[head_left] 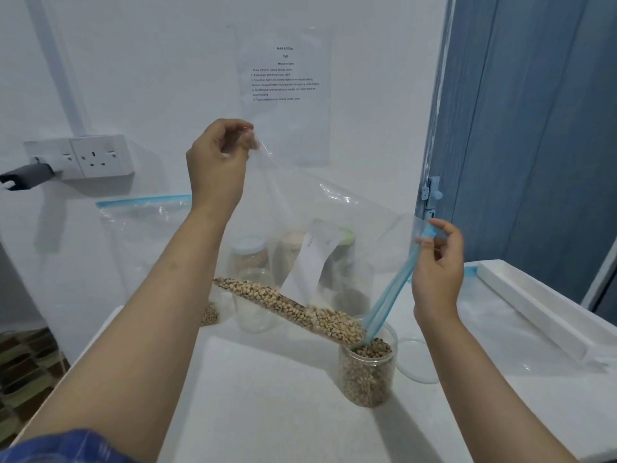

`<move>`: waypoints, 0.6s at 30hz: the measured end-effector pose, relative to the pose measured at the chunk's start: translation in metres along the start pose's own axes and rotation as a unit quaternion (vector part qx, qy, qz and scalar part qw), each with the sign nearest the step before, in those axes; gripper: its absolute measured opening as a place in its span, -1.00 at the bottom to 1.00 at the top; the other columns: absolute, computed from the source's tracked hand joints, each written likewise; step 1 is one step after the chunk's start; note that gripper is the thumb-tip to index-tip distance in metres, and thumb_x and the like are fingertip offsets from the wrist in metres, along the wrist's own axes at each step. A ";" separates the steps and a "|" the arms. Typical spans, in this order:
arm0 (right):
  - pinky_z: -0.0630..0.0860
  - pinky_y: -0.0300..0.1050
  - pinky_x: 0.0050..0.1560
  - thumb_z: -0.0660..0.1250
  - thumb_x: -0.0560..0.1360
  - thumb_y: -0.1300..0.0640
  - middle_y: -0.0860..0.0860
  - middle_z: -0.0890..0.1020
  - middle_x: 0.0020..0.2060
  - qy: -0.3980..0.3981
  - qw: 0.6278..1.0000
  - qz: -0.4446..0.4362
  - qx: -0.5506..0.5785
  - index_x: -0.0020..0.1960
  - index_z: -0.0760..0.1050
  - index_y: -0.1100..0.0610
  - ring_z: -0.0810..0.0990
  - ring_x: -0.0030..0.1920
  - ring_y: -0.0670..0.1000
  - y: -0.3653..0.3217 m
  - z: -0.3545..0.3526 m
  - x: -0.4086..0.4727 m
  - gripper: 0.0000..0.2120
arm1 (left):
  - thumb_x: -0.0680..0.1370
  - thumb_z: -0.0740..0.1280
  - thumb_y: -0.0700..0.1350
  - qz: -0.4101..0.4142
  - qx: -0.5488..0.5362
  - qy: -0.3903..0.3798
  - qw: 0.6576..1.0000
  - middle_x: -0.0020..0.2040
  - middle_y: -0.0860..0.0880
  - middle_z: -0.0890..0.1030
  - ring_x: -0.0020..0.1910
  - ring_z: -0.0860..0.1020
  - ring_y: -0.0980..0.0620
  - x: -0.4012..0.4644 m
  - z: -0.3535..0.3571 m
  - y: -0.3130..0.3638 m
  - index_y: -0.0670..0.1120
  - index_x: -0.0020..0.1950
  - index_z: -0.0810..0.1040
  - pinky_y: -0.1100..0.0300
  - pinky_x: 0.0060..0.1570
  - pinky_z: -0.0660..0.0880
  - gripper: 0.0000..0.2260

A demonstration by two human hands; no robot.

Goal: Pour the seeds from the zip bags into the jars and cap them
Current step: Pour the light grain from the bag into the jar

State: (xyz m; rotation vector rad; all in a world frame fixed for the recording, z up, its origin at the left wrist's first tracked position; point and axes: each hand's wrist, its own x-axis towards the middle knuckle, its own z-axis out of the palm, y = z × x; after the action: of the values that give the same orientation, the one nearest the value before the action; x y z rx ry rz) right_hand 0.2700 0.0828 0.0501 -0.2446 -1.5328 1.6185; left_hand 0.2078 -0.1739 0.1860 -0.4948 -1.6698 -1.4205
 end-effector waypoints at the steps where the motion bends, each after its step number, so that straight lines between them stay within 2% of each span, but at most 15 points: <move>1: 0.47 -0.18 0.02 0.16 0.67 0.20 0.00 0.60 -0.03 0.000 1.000 -0.001 0.001 0.16 0.44 -0.15 0.54 -0.07 -0.18 0.000 -0.001 0.000 -0.74 | 0.55 0.32 -0.22 -0.002 -0.003 0.005 1.000 -0.28 0.15 0.65 -0.15 0.64 0.10 0.000 -0.001 -0.001 0.08 -0.09 0.59 0.13 0.01 0.59 -0.82; 4: 0.46 -0.23 0.00 0.15 0.67 0.20 0.01 0.59 -0.01 0.000 1.000 -0.003 -0.004 0.16 0.43 -0.15 0.54 -0.06 -0.22 0.000 -0.002 0.001 -0.74 | 0.55 0.32 -0.21 -0.005 -0.006 0.014 1.000 -0.28 0.15 0.65 -0.16 0.63 0.10 -0.001 -0.002 -0.004 0.09 -0.09 0.58 0.14 -0.01 0.59 -0.81; 8: 0.47 -0.21 0.02 0.15 0.67 0.20 0.00 0.59 -0.02 0.000 1.000 -0.007 -0.009 0.14 0.43 -0.17 0.54 -0.08 -0.26 0.000 -0.002 0.001 -0.74 | 0.55 0.32 -0.21 -0.003 -0.008 0.018 1.000 -0.29 0.15 0.65 -0.17 0.64 0.11 -0.001 -0.002 -0.003 0.10 -0.09 0.58 0.09 0.01 0.59 -0.82; 11: 0.49 -0.14 0.05 0.16 0.66 0.19 0.02 0.59 -0.02 -0.006 1.000 -0.015 -0.013 0.15 0.43 -0.17 0.56 -0.06 -0.24 -0.001 0.000 0.002 -0.74 | 0.55 0.33 -0.20 -0.003 -0.009 0.018 1.000 -0.28 0.14 0.65 -0.16 0.64 0.11 -0.001 -0.002 -0.002 0.11 -0.09 0.58 0.05 0.04 0.59 -0.81; 18: 0.49 -0.18 0.05 0.16 0.67 0.20 -0.02 0.57 -0.05 -0.002 1.000 -0.015 -0.016 0.17 0.44 -0.14 0.56 -0.06 -0.23 -0.002 -0.001 0.003 -0.75 | 0.55 0.32 -0.20 -0.003 -0.013 0.016 1.000 -0.28 0.15 0.65 -0.17 0.63 0.12 -0.002 -0.002 0.001 0.11 -0.09 0.58 0.02 0.06 0.59 -0.81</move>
State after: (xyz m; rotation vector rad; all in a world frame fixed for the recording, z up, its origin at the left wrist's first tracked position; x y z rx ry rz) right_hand 0.2697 0.0857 0.0532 -0.2350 -1.5593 1.5733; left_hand 0.2107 -0.1754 0.1851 -0.4793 -1.6305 -1.4477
